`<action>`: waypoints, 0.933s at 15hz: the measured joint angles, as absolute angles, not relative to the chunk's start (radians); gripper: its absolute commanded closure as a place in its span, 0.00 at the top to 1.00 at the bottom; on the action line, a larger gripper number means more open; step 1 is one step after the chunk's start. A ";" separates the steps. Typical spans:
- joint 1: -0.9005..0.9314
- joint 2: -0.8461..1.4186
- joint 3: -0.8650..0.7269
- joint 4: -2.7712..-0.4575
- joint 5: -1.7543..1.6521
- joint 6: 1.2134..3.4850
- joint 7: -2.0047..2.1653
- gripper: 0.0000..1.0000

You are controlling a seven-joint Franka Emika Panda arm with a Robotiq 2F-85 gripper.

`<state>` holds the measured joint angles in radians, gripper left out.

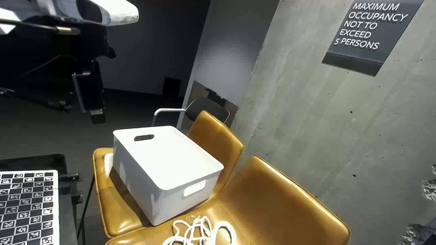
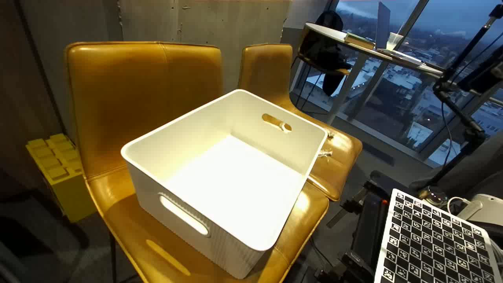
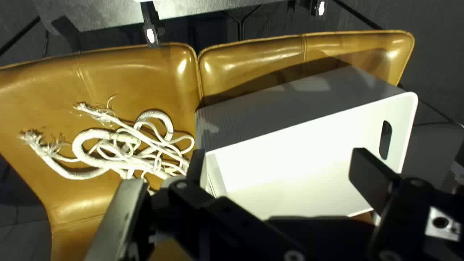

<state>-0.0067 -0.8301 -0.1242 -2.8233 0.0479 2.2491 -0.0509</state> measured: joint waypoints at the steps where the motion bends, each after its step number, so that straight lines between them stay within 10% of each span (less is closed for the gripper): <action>1: -0.007 -0.827 -0.124 -2.840 0.048 2.248 -0.051 1.00; 14: -0.007 -0.814 -0.124 -2.854 0.048 2.248 -0.051 1.00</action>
